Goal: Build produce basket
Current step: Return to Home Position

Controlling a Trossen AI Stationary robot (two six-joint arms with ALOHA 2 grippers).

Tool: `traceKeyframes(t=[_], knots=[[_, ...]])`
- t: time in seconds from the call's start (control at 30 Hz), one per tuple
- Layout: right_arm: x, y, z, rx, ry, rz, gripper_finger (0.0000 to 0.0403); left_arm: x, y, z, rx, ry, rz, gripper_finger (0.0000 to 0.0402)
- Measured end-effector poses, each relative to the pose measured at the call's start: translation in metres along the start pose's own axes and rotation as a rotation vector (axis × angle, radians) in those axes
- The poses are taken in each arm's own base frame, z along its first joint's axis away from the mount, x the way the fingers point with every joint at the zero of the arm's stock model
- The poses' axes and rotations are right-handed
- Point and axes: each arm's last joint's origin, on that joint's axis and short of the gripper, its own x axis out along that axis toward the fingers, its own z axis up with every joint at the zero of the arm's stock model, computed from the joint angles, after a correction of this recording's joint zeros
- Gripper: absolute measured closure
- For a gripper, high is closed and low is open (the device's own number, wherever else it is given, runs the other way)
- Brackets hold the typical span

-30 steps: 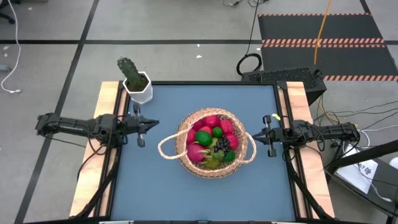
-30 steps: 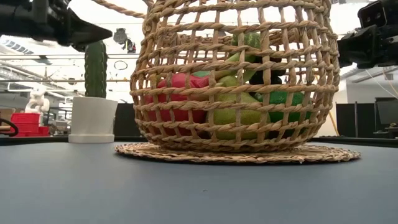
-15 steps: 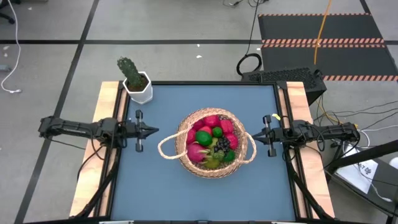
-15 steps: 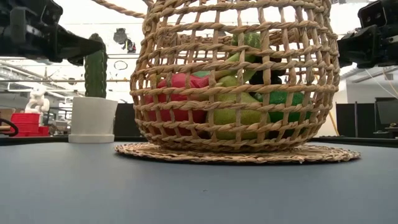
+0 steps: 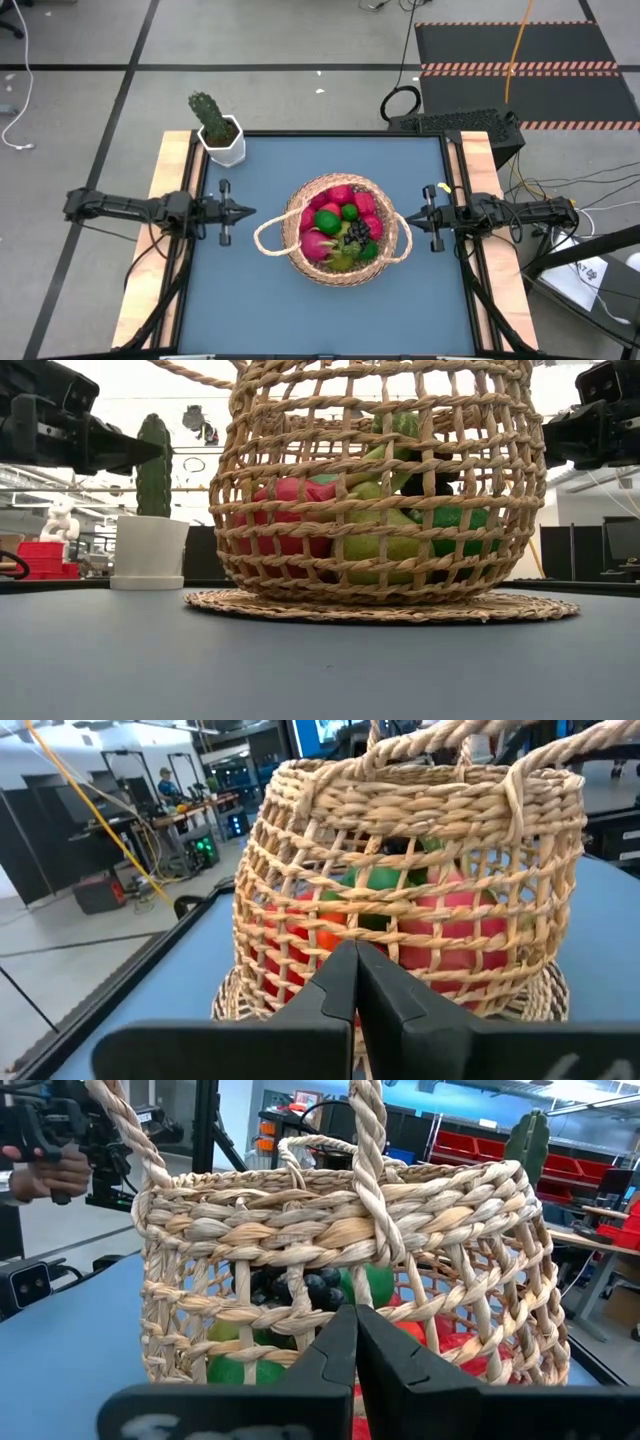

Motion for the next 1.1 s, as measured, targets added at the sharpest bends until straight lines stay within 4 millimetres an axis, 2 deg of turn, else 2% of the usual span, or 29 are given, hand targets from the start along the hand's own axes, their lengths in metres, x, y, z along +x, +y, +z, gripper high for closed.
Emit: traceKeyframes(t=[0.33, 0.47, 0.8, 1.1], knots=[[0.000, 0.000, 0.000, 0.000, 0.000, 0.000, 0.0403, -0.011, 0.001, -0.002, -0.001, 0.000, -0.002, 0.0399], [0.000, 0.000, 0.000, 0.000, 0.000, 0.000, 0.0403, -0.016, 0.002, 0.002, -0.010, -0.056, -0.022, 0.0399], [0.000, 0.000, 0.000, 0.000, 0.000, 0.000, 0.0403, -0.015, 0.006, 0.000, 0.057, -0.038, 0.019, 0.0397], [0.000, 0.000, 0.000, 0.000, 0.000, 0.000, 0.0403, -0.015, 0.006, 0.002, 0.047, -0.057, 0.021, 0.0384]])
